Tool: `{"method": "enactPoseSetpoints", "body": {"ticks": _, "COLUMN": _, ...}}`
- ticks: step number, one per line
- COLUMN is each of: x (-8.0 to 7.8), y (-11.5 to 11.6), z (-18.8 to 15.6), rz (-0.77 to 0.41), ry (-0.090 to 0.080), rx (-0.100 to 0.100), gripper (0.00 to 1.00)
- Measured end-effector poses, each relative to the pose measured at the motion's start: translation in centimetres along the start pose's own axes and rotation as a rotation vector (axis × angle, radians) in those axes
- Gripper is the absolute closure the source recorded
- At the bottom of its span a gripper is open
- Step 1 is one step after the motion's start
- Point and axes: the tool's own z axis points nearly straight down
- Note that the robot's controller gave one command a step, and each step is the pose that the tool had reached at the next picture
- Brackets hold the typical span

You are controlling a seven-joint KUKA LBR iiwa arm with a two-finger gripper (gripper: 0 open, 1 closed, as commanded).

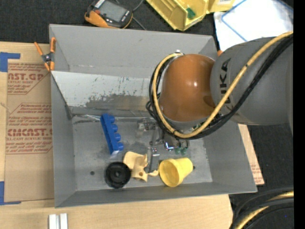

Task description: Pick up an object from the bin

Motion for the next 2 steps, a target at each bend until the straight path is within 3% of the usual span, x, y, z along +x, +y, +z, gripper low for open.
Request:
{"method": "enactPoseSetpoints", "body": {"ticks": 1, "x": -4.4, "y": 1.8, "z": -1.7, "rz": 0.038, "ry": -0.016, "rx": -0.004, "gripper": 0.0}}
{"method": "enactPoseSetpoints", "body": {"ticks": 2, "x": -1.0, "y": -5.3, "z": 1.1, "rz": -0.091, "ry": -0.008, "rx": -0.001, "gripper": 0.0}}
